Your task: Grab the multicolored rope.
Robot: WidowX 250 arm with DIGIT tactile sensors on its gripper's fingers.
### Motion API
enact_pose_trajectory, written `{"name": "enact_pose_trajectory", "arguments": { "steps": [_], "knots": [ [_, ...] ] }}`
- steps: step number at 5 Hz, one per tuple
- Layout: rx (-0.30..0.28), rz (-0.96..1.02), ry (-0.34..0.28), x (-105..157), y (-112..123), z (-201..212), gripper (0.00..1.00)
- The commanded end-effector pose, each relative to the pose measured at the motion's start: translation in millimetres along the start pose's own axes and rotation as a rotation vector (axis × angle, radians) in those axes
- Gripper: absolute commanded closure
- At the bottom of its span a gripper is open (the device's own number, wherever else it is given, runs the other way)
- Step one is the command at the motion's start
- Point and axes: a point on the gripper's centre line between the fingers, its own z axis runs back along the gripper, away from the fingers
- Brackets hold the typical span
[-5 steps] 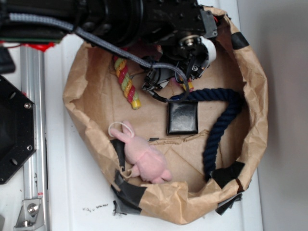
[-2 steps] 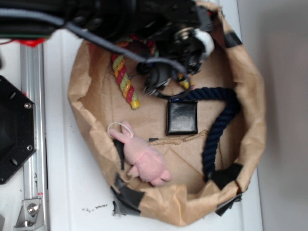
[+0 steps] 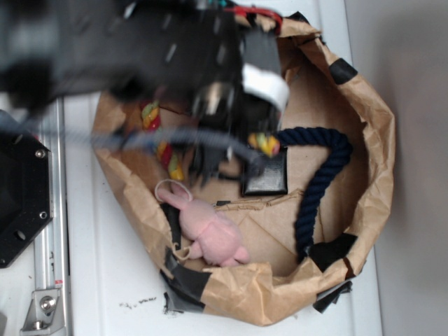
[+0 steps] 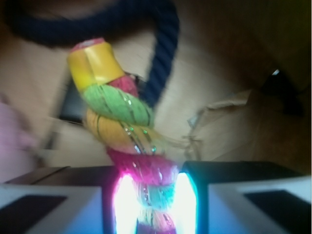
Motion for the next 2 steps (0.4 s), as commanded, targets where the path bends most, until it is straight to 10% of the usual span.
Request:
{"name": "enact_pose_trajectory", "arguments": {
  "steps": [1,2],
  "knots": [
    [0.035,0.291,0.047,29.9,-10.3,44.5,1.0],
    [0.015,0.362,0.034,27.4,-1.8,41.0,1.0]
  ]
}}
